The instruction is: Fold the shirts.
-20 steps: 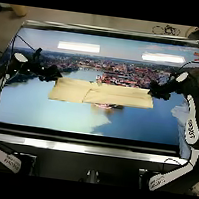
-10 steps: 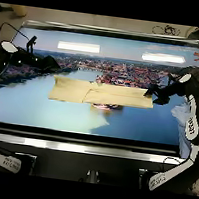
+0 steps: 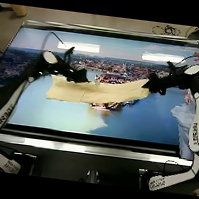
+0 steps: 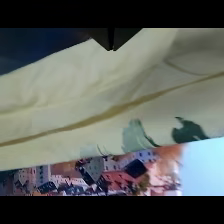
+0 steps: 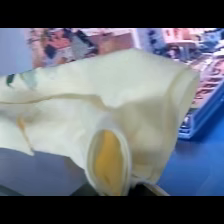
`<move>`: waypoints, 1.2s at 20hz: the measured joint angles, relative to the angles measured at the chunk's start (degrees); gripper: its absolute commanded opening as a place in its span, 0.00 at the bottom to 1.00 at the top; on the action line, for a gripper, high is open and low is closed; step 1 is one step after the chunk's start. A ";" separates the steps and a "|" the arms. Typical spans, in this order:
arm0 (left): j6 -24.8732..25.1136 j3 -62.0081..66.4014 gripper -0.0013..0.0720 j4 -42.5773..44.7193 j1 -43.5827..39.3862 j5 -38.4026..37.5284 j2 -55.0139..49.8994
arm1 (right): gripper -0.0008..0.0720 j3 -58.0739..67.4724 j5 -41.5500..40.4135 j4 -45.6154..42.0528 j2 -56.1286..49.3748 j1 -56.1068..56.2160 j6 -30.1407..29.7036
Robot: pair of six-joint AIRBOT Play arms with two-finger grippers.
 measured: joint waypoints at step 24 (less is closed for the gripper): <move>1.14 0.15 0.05 3.26 22.51 1.36 26.40 | 0.77 0.11 -22.99 24.57 -9.07 31.98 1.09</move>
